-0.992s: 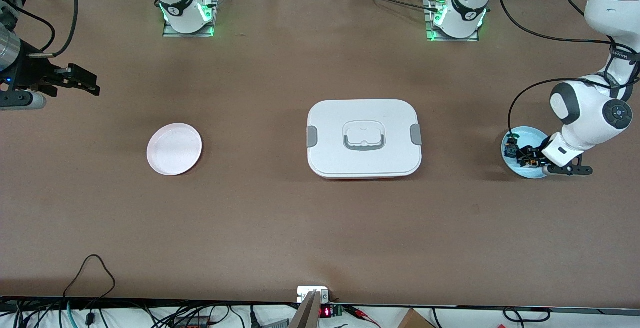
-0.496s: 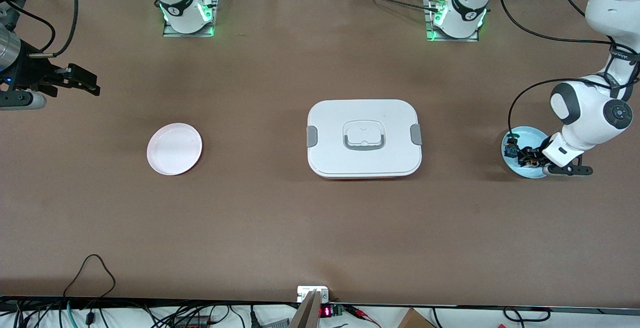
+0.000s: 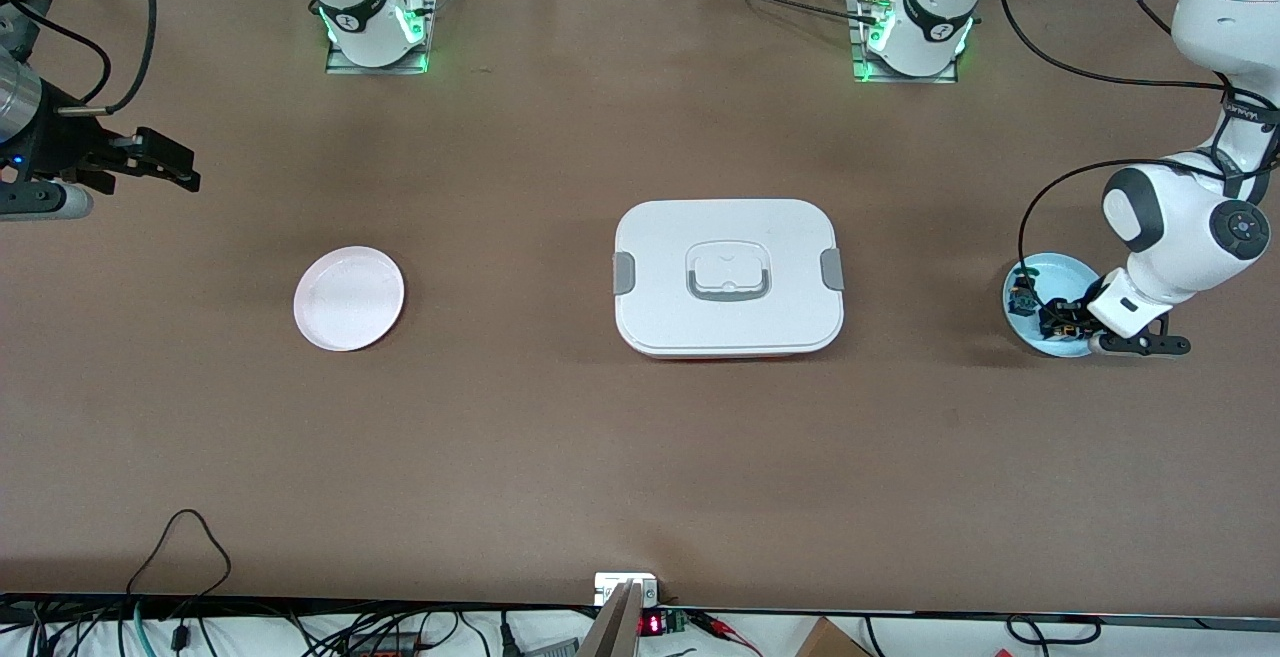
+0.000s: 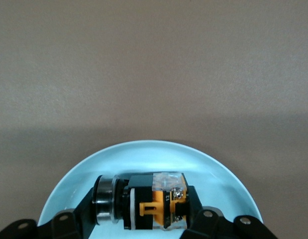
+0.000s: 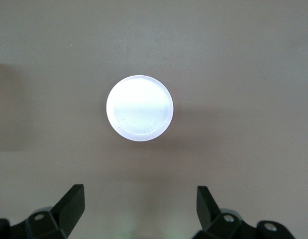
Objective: Transfer orange switch to right arm and place
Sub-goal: 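Close the left gripper on the orange switch, then lift the switch with the left gripper and carry it over the box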
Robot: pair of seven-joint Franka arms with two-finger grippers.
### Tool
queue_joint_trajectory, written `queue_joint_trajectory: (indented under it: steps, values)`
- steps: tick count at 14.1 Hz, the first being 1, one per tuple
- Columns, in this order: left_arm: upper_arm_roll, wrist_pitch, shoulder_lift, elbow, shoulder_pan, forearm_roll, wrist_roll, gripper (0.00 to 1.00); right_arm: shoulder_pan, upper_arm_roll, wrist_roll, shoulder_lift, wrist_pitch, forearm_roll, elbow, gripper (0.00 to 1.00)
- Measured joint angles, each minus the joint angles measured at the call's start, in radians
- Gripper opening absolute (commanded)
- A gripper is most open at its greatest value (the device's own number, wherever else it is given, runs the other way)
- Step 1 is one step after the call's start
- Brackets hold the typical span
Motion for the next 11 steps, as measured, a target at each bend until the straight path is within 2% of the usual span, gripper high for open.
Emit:
queue_joint_trajectory:
  steps: [2, 4, 7, 10, 11]
  values:
    - [-0.002, -0.007, -0.004, 0.03, 0.0, 0.0, 0.058, 0.18, 0.0, 0.0, 0.0, 0.0, 0.0, 0.0, 0.0, 1.0]
    - [-0.006, -0.099, -0.017, 0.08, 0.001, 0.0, 0.097, 0.11, 0.0, 0.0, 0.0, 0.0, 0.0, 0.0, 0.0, 1.0]
    - [-0.053, -0.432, -0.044, 0.203, 0.002, -0.001, 0.108, 0.06, 0.0, 0.0, 0.0, 0.0, 0.0, 0.0, 0.0, 1.0]
    - [-0.108, -0.802, -0.057, 0.364, 0.0, -0.071, 0.126, 0.05, 0.0, 0.001, 0.0, 0.0, 0.0, 0.0, 0.0, 1.0]
    - [-0.125, -0.869, -0.058, 0.393, 0.0, -0.08, 0.146, 0.05, 0.0, 0.001, 0.0, 0.0, 0.0, 0.0, 0.0, 1.0]
